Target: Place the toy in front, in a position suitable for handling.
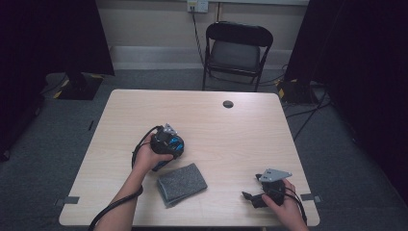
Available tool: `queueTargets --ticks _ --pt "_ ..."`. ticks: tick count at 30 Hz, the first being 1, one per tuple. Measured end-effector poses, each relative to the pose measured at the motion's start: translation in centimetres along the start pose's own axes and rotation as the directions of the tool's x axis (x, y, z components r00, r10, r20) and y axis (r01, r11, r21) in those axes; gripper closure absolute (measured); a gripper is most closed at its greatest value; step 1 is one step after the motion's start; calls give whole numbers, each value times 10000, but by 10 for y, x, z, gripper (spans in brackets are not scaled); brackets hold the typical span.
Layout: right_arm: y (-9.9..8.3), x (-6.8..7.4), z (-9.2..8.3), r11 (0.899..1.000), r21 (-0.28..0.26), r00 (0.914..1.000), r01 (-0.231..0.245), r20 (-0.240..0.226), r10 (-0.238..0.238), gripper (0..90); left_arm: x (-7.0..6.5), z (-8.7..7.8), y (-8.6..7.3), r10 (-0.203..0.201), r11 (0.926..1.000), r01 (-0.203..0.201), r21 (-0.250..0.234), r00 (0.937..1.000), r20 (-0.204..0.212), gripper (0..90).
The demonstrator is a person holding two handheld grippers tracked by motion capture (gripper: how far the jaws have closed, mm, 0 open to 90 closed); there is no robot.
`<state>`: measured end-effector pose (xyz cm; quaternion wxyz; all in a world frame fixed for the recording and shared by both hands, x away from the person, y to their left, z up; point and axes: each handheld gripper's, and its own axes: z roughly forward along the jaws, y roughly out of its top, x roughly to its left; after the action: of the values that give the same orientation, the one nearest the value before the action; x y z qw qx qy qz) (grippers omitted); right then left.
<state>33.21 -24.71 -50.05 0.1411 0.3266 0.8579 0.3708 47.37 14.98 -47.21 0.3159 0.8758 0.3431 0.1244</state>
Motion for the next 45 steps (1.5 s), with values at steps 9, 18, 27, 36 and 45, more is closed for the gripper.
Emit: queueTargets --ticks 9,18,27,36,45 --pt "0 0 0 10000 -2 10000 7 0 -7 111 2 -13 4 -174 9991 176 -377 9998 58 254" --pt "0 0 0 10000 -2 10000 4 0 -4 111 8 -31 8 -264 9971 267 -708 9996 51 256" --pt "0 0 0 10000 -1 10000 6 0 -6 111 11 -47 13 -368 9951 380 -917 9992 142 256" --pt "0 0 0 10000 3 10000 -1 1 1 111 10 -52 33 -355 9916 362 -1243 9993 82 256" --pt "0 0 0 10000 -10 10000 3 -11 -3 111 1 -38 59 10 9921 15 -1253 9998 199 256"
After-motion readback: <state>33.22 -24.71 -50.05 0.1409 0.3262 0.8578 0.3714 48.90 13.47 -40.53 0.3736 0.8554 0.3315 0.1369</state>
